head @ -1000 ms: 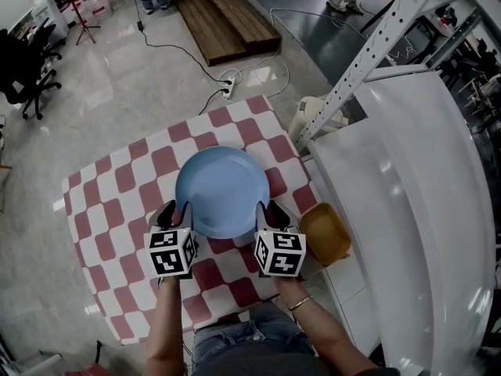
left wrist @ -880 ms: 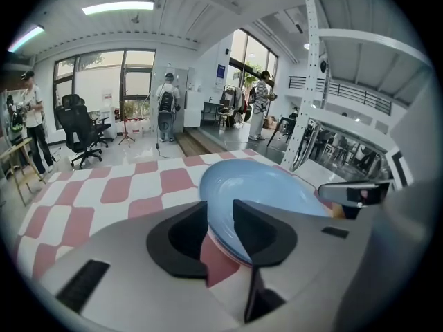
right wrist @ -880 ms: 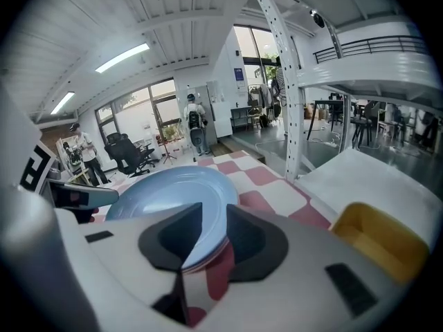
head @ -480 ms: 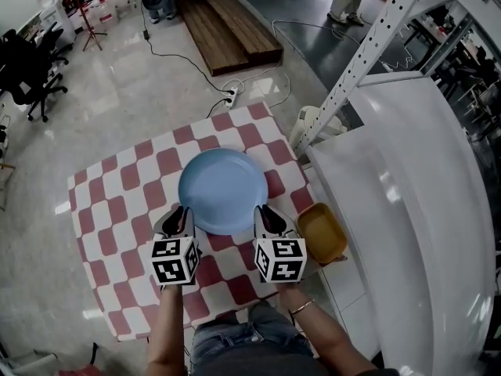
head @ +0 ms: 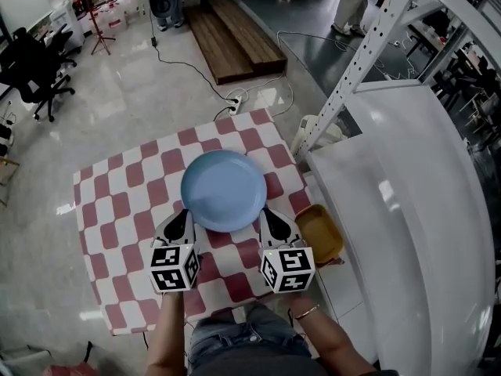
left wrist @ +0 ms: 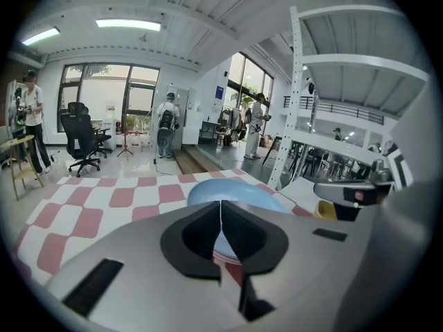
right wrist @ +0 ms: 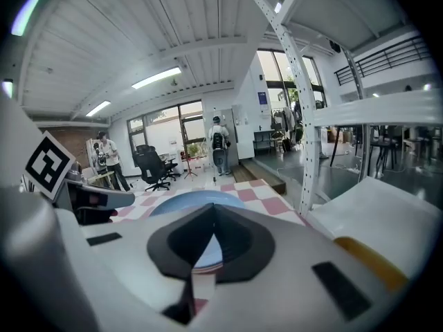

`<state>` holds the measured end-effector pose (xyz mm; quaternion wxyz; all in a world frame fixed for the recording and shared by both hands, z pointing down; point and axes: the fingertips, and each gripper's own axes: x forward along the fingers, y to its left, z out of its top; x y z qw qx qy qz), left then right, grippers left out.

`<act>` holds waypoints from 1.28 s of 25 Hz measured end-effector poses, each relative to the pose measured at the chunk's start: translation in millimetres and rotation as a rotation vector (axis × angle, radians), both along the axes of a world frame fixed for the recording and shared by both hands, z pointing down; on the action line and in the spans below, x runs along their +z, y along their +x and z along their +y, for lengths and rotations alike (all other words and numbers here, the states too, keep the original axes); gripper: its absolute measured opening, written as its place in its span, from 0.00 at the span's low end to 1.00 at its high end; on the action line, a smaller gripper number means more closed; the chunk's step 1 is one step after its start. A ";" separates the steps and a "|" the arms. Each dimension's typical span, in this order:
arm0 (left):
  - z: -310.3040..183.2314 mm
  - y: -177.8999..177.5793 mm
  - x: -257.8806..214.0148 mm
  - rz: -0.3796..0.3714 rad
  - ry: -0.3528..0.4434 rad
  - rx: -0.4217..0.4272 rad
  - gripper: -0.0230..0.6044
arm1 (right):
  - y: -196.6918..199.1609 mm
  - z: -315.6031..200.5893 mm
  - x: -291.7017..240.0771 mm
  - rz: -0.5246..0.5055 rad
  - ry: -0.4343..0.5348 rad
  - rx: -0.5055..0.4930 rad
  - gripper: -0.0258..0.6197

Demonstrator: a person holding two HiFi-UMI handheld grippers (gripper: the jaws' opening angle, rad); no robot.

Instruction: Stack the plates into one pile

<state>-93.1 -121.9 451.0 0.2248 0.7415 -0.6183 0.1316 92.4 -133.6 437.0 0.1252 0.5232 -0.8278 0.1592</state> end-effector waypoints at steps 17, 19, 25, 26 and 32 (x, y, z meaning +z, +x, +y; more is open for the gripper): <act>37.0 5.5 -52.8 -0.036 0.148 -0.072 0.06 | 36.1 25.0 -50.1 -0.132 0.115 0.003 0.06; 41.2 6.5 -57.3 -0.044 0.159 -0.073 0.06 | 39.4 27.6 -54.4 -0.141 0.127 0.006 0.06; 54.6 11.5 -71.9 -0.039 0.200 -0.081 0.06 | 49.1 35.6 -74.1 -0.166 0.181 -0.001 0.05; 56.7 11.5 -74.7 -0.039 0.209 -0.085 0.06 | 50.3 37.0 -76.6 -0.166 0.191 -0.003 0.05; 63.3 14.4 -88.9 -0.049 0.246 -0.093 0.06 | 55.2 41.5 -84.9 -0.193 0.204 -0.018 0.05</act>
